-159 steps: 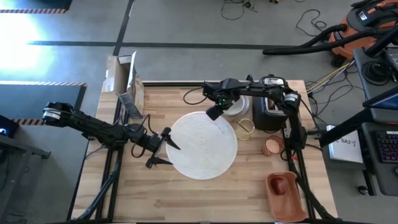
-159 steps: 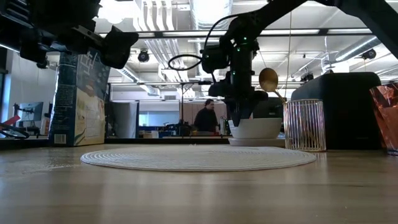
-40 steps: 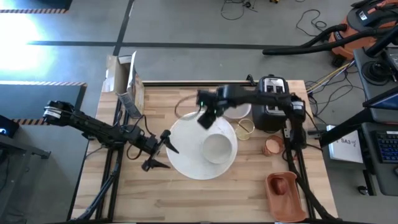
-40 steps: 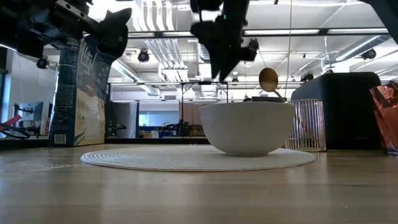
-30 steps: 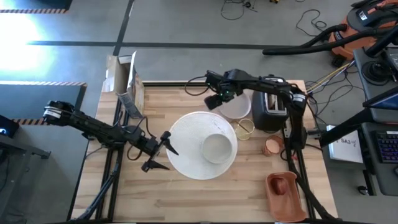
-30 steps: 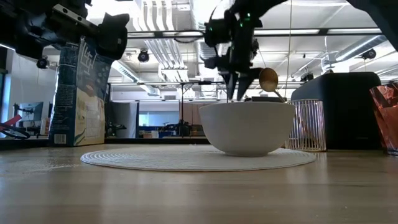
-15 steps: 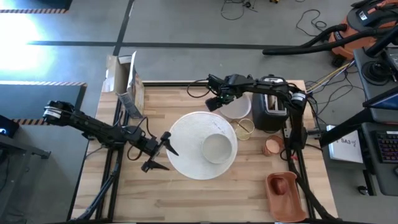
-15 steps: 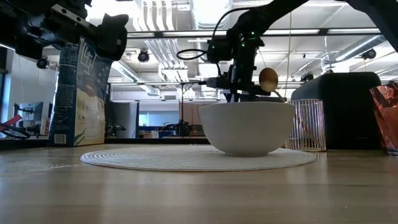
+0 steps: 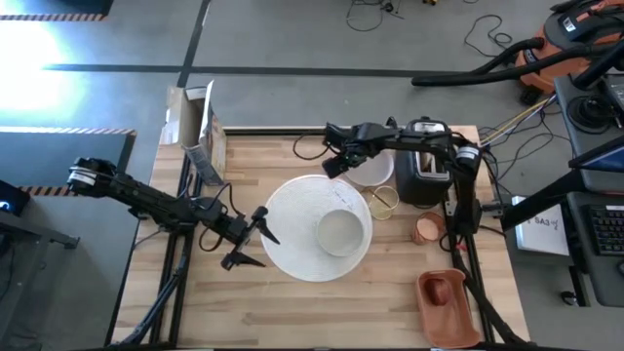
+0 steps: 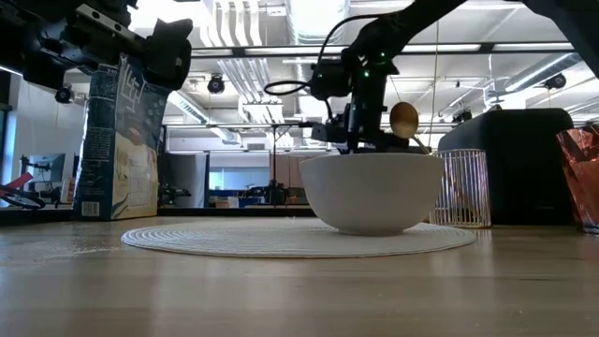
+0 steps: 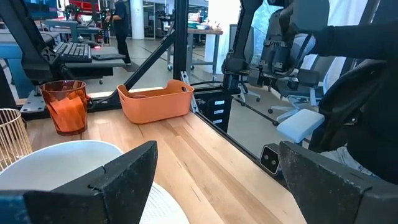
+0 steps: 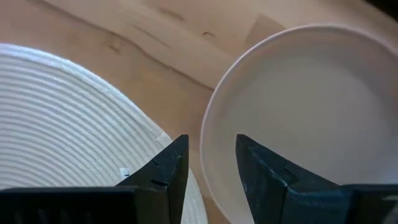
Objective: Arrange a breakfast setting
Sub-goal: Put the white plate on the placemat on the left side of the white bowl
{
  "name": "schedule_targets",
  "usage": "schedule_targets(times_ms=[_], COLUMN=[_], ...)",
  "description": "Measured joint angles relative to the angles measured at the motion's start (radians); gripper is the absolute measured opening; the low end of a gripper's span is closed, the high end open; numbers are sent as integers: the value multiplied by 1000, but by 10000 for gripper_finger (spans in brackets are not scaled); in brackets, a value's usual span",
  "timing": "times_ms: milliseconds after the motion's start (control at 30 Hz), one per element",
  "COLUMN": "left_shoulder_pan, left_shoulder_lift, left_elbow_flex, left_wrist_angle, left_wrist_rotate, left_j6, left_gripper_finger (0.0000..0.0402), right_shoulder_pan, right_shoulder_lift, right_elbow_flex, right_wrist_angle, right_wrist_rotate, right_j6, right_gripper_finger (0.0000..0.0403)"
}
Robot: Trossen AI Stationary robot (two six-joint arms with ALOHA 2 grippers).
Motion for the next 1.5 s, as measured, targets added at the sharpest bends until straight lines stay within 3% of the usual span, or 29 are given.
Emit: schedule_targets(times_ms=[367,833,1500], left_shoulder_pan=[0,-2,-12], left_shoulder_lift=[0,0,0], left_elbow_flex=[0,0,0], left_wrist_angle=[1,1,-7], left_wrist_rotate=[0,0,0], left_j6=[0,0,0], left_gripper_finger=[317,317,317], right_shoulder_pan=[13,18,27], right_shoulder_lift=[0,0,0], right_elbow_flex=[-65,-118,-228], right_wrist_angle=[119,148,286], right_wrist_rotate=[26,103,98], right_j6=[-11,3,26], right_gripper_finger=[123,123,123])
